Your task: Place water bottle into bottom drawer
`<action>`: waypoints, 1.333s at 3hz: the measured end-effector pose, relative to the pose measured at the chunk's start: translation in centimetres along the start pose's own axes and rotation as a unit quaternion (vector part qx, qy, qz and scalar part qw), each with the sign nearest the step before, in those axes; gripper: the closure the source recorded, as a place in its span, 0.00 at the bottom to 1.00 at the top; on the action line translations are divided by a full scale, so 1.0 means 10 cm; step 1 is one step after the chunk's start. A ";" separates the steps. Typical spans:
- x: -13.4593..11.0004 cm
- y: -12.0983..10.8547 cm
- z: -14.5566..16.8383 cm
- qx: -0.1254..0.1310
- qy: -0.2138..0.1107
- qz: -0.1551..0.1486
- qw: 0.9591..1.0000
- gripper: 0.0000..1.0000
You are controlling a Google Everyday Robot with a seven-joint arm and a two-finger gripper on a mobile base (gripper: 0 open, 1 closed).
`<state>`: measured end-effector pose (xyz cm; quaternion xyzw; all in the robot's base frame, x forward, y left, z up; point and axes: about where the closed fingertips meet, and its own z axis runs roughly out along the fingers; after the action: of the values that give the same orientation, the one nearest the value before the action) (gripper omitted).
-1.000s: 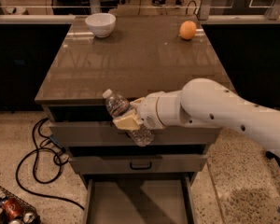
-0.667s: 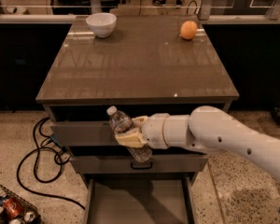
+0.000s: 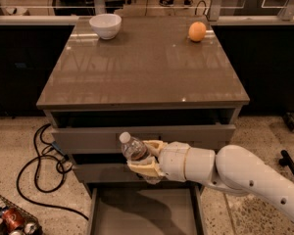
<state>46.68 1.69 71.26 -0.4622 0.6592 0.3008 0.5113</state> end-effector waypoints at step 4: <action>1.04 0.29 -0.18 -0.057 -0.133 -0.003 0.989 1.00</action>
Offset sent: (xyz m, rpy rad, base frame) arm -0.0023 -0.0195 -0.0448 0.1271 -0.0262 0.0982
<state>42.79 -1.93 61.67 -0.4479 0.5657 0.3954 0.5683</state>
